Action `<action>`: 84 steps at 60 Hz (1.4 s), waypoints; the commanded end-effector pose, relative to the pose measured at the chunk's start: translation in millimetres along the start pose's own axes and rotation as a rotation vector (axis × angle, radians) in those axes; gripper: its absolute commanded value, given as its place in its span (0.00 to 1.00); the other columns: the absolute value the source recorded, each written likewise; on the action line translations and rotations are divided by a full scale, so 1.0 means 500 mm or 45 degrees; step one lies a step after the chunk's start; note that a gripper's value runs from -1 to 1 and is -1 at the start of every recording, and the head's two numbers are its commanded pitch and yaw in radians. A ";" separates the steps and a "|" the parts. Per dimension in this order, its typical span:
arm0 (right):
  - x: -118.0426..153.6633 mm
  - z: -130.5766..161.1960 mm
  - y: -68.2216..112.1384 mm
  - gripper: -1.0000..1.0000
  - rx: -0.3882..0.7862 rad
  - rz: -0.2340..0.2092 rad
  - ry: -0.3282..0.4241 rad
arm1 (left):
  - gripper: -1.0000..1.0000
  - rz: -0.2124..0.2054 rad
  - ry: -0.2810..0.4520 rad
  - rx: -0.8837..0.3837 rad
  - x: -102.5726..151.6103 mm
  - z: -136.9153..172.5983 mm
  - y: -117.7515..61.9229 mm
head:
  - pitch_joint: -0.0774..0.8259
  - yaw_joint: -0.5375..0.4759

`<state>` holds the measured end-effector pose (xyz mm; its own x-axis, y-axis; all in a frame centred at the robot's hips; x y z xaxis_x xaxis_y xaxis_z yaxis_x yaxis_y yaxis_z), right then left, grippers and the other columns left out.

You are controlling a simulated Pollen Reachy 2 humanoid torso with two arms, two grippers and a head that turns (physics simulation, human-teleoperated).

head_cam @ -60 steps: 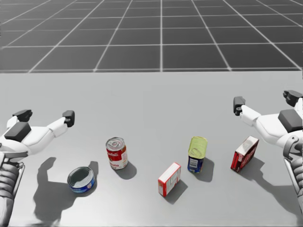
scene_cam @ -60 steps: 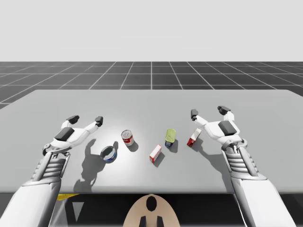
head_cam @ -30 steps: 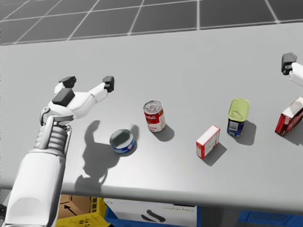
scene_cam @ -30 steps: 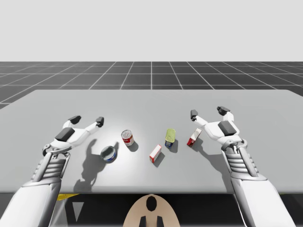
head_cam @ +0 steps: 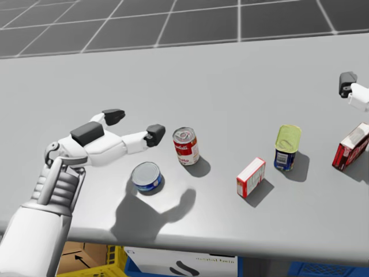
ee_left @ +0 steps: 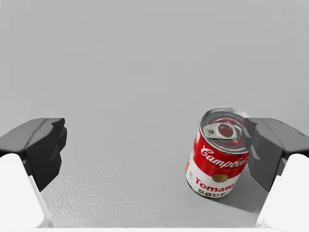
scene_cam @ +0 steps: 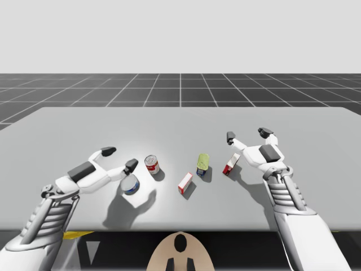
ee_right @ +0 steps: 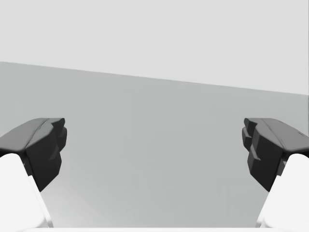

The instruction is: Lift the red soup can off the table.

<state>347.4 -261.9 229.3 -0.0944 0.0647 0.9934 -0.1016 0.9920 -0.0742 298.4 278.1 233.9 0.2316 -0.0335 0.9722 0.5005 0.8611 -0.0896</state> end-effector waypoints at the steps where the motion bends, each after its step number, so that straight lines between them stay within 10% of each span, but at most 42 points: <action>1: -0.001 0.000 0.000 0.00 -0.003 0.001 0.004 | 0.00 -0.019 0.143 -0.189 -0.001 0.008 -0.039 | 0.79 0.73; 59: 0.003 -0.002 -0.005 0.00 0.003 -0.009 -0.009 | 0.00 -0.057 0.319 -0.117 -0.090 -0.204 -0.094 | 0.80 0.73; 62: 0.003 -0.002 -0.006 0.00 0.002 -0.009 -0.010 | 0.26 -0.060 0.318 -0.105 -0.095 -0.205 -0.094 | 0.80 0.73; 64: 0.003 -0.002 -0.006 0.00 0.002 -0.009 -0.010 | 0.97 -0.058 0.323 -0.110 -0.099 -0.203 -0.095 | 0.80 0.73; 84: 0.004 -0.001 -0.008 0.00 -0.003 -0.009 -0.014 | 1.00 -0.098 0.344 -0.126 -0.109 -0.198 -0.102 | 0.61 0.74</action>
<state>348.2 -265.3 231.3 -0.1034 0.0568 0.9930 -0.1018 0.9925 -0.0673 345.4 186.4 173.8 0.3708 -0.2267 0.9006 0.5981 0.8002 -0.0448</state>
